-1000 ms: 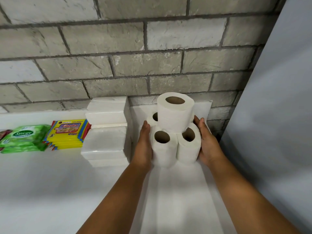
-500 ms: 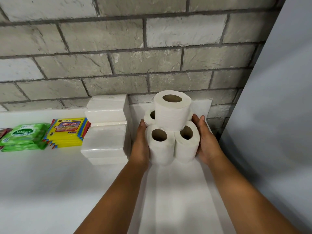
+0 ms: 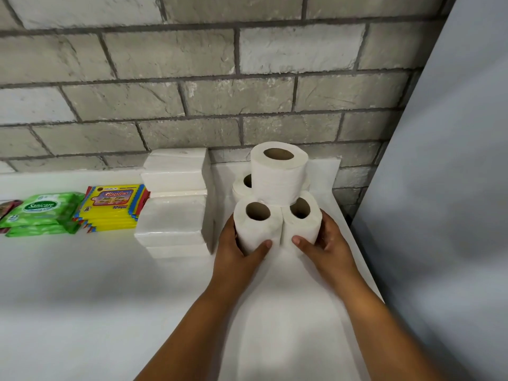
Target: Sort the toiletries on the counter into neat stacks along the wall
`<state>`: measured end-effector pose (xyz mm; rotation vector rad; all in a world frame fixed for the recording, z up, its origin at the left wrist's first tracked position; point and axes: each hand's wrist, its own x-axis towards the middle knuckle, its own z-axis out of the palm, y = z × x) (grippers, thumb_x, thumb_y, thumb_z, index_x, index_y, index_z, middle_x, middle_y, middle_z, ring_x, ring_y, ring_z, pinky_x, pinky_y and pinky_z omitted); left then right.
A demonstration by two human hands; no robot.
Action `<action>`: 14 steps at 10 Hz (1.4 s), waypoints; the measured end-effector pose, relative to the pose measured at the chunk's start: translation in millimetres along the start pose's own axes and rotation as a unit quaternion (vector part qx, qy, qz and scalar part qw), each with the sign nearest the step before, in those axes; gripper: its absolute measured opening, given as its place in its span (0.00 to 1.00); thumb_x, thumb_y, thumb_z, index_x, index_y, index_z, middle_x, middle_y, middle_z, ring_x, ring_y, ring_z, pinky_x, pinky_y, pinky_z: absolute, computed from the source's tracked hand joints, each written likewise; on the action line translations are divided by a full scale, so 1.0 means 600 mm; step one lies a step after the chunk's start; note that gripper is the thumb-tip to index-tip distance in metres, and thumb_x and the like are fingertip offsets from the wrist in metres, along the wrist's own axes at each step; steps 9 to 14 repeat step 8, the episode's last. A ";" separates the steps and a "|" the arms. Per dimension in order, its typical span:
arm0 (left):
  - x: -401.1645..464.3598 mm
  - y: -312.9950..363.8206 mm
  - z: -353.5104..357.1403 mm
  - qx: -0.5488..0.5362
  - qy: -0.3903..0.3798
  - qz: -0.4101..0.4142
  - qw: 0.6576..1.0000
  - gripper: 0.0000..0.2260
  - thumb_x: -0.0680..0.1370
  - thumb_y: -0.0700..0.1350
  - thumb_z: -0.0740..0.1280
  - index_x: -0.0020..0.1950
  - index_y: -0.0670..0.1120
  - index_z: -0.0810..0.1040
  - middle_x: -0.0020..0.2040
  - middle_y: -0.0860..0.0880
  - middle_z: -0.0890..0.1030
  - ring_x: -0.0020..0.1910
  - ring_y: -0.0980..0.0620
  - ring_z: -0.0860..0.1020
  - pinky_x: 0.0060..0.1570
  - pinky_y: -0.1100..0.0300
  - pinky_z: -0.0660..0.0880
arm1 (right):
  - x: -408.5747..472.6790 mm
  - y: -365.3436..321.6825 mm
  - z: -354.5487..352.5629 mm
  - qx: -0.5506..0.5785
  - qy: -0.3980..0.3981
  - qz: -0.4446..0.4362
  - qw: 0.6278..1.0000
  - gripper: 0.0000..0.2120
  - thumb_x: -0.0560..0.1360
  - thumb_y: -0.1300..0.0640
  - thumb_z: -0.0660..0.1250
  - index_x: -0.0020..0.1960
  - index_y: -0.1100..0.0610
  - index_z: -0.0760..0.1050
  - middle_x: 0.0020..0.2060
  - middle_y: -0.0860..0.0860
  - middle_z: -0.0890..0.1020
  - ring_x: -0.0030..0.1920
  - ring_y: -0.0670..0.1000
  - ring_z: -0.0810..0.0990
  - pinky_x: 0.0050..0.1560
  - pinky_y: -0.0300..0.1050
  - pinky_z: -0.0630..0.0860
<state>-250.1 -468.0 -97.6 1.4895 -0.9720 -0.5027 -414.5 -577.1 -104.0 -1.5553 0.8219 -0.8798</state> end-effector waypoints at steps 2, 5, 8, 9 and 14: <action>0.005 0.007 0.007 -0.014 0.002 0.012 1.000 0.28 0.71 0.43 0.76 0.69 0.52 0.70 0.63 0.60 0.78 0.63 0.62 0.75 0.61 0.64 0.74 | -0.006 0.006 0.015 -0.017 0.051 0.010 0.999 0.36 0.67 0.47 0.77 0.71 0.44 0.66 0.64 0.42 0.77 0.63 0.44 0.76 0.64 0.53 0.75; -0.005 0.013 -0.004 0.019 -0.006 -0.022 1.000 0.33 0.69 0.50 0.78 0.67 0.62 0.65 0.64 0.65 0.74 0.63 0.67 0.73 0.59 0.70 0.72 | -0.016 -0.006 0.020 -0.039 0.060 0.016 0.997 0.35 0.67 0.46 0.77 0.70 0.43 0.66 0.64 0.41 0.76 0.63 0.44 0.76 0.64 0.53 0.75; -0.043 0.077 -0.024 0.101 -0.005 -0.115 0.988 0.44 0.71 0.60 0.72 0.78 0.52 0.50 0.77 0.53 0.60 0.75 0.51 0.61 0.65 0.62 0.60 | -0.053 -0.058 0.030 -0.117 0.139 0.032 0.983 0.45 0.69 0.39 0.72 0.78 0.46 0.52 0.76 0.47 0.60 0.75 0.51 0.60 0.73 0.53 0.61; -0.043 0.077 -0.024 0.101 -0.005 -0.115 0.988 0.44 0.71 0.60 0.72 0.78 0.52 0.50 0.77 0.53 0.60 0.75 0.51 0.61 0.65 0.62 0.60 | -0.053 -0.058 0.030 -0.117 0.139 0.032 0.983 0.45 0.69 0.39 0.72 0.78 0.46 0.52 0.76 0.47 0.60 0.75 0.51 0.60 0.73 0.53 0.61; -0.043 0.077 -0.024 0.101 -0.005 -0.115 0.988 0.44 0.71 0.60 0.72 0.78 0.52 0.50 0.77 0.53 0.60 0.75 0.51 0.61 0.65 0.62 0.60 | -0.053 -0.058 0.030 -0.117 0.139 0.032 0.983 0.45 0.69 0.39 0.72 0.78 0.46 0.52 0.76 0.47 0.60 0.75 0.51 0.60 0.73 0.53 0.61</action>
